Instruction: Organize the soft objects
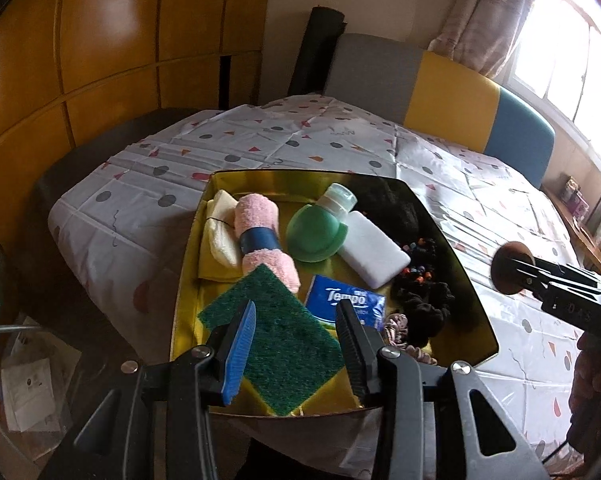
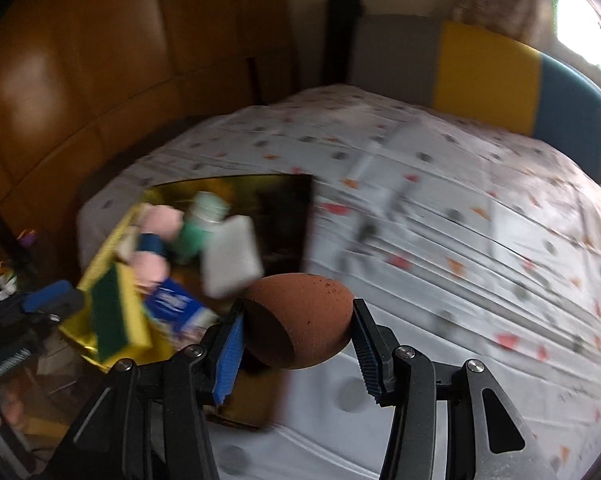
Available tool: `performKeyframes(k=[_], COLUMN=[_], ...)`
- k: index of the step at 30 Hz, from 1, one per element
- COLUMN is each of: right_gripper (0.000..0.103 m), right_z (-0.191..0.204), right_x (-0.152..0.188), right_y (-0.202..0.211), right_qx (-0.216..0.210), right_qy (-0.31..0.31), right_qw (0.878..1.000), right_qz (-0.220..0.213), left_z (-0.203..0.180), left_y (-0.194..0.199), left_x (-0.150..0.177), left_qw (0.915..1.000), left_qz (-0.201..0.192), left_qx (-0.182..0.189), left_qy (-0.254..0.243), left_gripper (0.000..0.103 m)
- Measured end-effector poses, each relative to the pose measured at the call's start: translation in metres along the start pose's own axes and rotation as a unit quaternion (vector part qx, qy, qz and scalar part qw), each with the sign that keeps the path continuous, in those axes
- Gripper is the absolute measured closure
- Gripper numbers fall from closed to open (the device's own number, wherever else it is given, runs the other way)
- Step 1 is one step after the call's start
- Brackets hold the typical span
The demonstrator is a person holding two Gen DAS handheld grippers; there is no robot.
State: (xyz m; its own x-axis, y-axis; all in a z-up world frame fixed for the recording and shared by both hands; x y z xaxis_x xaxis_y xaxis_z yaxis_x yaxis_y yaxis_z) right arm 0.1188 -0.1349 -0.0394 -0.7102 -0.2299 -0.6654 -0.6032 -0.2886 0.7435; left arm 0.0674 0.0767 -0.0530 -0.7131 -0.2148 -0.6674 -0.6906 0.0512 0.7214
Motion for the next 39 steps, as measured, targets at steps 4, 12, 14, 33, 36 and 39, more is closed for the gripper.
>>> performKeyframes(k=[4, 12, 14, 33, 36, 39], right_gripper=[0.049, 0.038, 0.035, 0.003, 0.003, 0.003], right_z=[0.033, 0.059, 0.063, 0.060, 0.058, 0.056], right_x=[-0.012, -0.003, 0.001, 0.005, 0.010, 0.017], right_y=[-0.020, -0.087, -0.094, -0.009, 0.007, 0.021], right_qx=[-0.032, -0.014, -0.006, 0.051, 0.075, 0.101], right_qy=[0.013, 0.032, 0.043, 0.010, 0.005, -0.007], right_qw=[0.999, 0.996, 0.996, 0.998, 0.996, 0.993], right_qz=[0.007, 0.081, 0.083, -0.032, -0.046, -0.059], left_z=[0.011, 0.029, 0.029, 0.024, 0.023, 0.022], left_y=[-0.001, -0.003, -0.001, 0.025, 0.031, 0.037], left_x=[-0.002, -0.006, -0.006, -0.006, -0.005, -0.003], left_qw=[0.9999, 0.9989, 0.9986, 0.9961, 0.9953, 0.9943], left_qz=[-0.004, -0.009, -0.013, -0.056, -0.064, -0.072], left_qx=[-0.012, -0.040, -0.047, -0.062, -0.065, -0.073], left_qy=[0.007, 0.022, 0.019, 0.029, 0.031, 0.031], left_gripper=[0.061, 0.060, 0.060, 0.041, 0.041, 0.041])
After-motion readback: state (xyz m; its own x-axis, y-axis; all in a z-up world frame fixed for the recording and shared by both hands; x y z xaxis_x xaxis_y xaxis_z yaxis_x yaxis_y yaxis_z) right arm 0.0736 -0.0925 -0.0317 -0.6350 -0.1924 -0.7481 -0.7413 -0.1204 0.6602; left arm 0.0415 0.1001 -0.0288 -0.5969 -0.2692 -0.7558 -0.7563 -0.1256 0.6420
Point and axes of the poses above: each gripper's, at about its wrist camera, not at the fingertips, and y roughly against the way its jaws point, z to its left, x to its underside, the point moved 5 cm from there along -y, roughly the way its jaws point, and after that the axes turned 4 degrees about y, right-handed, at the moved point
